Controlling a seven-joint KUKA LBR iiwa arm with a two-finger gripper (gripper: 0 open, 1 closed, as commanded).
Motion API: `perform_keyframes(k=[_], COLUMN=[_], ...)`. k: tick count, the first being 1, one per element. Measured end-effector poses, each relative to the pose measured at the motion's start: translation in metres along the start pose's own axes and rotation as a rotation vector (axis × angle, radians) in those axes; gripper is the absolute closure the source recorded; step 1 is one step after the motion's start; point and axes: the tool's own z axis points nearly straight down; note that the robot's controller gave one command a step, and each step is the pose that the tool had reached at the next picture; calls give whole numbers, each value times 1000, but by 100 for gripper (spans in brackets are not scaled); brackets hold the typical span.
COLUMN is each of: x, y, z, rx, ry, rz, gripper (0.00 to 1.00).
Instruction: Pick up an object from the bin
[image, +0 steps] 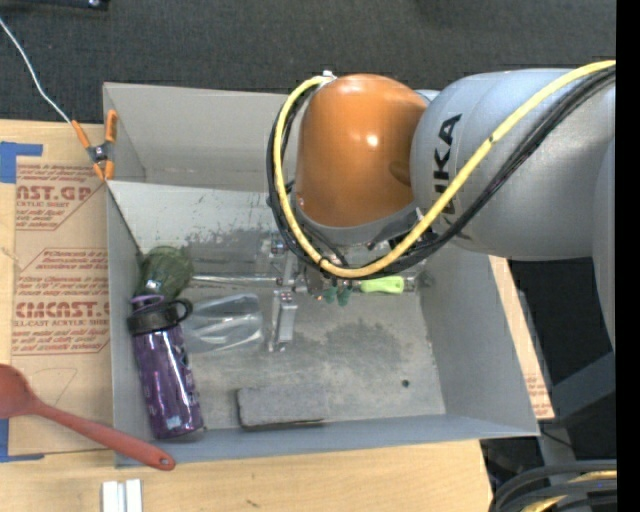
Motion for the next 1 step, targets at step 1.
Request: perform_keyframes(k=[1], x=[0], y=[-1], z=[-3], rx=[-1], ry=[-4], rz=[1], gripper=[0])
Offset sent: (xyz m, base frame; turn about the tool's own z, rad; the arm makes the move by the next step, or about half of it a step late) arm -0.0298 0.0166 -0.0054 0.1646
